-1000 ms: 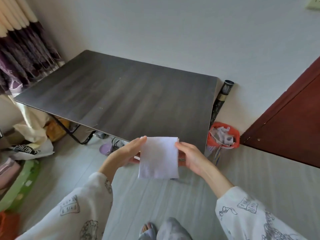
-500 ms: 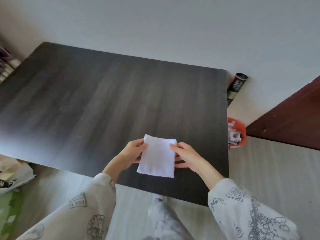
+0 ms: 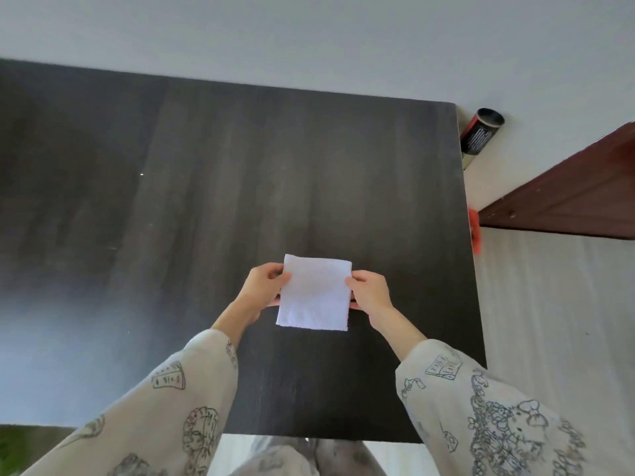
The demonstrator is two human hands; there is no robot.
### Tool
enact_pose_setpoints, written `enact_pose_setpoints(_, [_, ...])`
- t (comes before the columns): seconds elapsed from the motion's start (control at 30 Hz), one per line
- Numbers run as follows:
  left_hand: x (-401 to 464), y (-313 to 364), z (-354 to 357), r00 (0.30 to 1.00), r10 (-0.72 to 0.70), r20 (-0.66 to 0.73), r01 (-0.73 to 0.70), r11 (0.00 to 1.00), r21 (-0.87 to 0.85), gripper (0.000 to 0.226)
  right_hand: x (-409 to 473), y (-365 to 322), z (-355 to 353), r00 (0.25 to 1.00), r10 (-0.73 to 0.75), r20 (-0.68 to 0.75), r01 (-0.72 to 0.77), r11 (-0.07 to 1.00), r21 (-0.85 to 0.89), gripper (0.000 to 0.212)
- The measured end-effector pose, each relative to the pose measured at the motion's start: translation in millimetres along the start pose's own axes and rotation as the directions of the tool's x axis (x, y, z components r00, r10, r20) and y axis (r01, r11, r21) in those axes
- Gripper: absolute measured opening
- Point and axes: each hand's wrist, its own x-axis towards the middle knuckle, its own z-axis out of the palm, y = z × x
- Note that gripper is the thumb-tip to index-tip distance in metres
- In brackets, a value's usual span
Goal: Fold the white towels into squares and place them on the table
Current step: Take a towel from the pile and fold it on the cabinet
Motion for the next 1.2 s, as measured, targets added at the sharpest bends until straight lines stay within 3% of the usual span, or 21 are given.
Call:
enact_pose_setpoints(0.13, [13,-6,-5,0.999,-0.034,-0.018,0.036,0.996,0.079,0.024,4,7,7,0.984,-0.131,-0.123,0.107,0.976,-0.188,0.015])
enact_pose_setpoints(0.23, [18,-6,-5,0.999,0.014,-0.037,-0.007,0.984,0.177,0.026,7,10,12,0.970,-0.198,-0.143,0.153,0.948,-0.278,0.004])
enact_pose_setpoints(0.3, [20,-6,-5,0.998,0.056,-0.042,-0.044,0.971,0.234,0.025,8,9,17,0.960,-0.216,-0.177,0.156,0.941,-0.301,0.010])
enact_pose_setpoints(0.4, [22,-8,-2,0.992,0.112,-0.061,-0.088,0.949,0.304,0.026,12,5,20,0.950,-0.183,-0.253,0.111,0.955,-0.276,0.020])
enact_pose_setpoints(0.63, [24,-9,1,0.989,0.130,-0.075,-0.096,0.930,0.355,0.027,17,3,17,0.961,-0.079,-0.267,0.029,0.983,-0.183,0.017])
enact_pose_setpoints(0.93, [26,-13,3,0.986,0.137,-0.098,-0.084,0.903,0.422,0.021,20,3,16,0.947,-0.144,-0.287,0.051,0.949,-0.310,0.018])
enact_pose_setpoints(1.07, [24,-12,4,0.983,0.160,-0.091,-0.102,0.884,0.457,0.022,20,7,16,0.947,-0.148,-0.284,0.065,0.957,-0.283,0.016])
enact_pose_setpoints(1.2, [16,-12,1,0.988,0.147,-0.038,-0.112,0.877,0.468,0.033,10,14,13,0.955,-0.100,-0.279,0.034,0.972,-0.233,0.030])
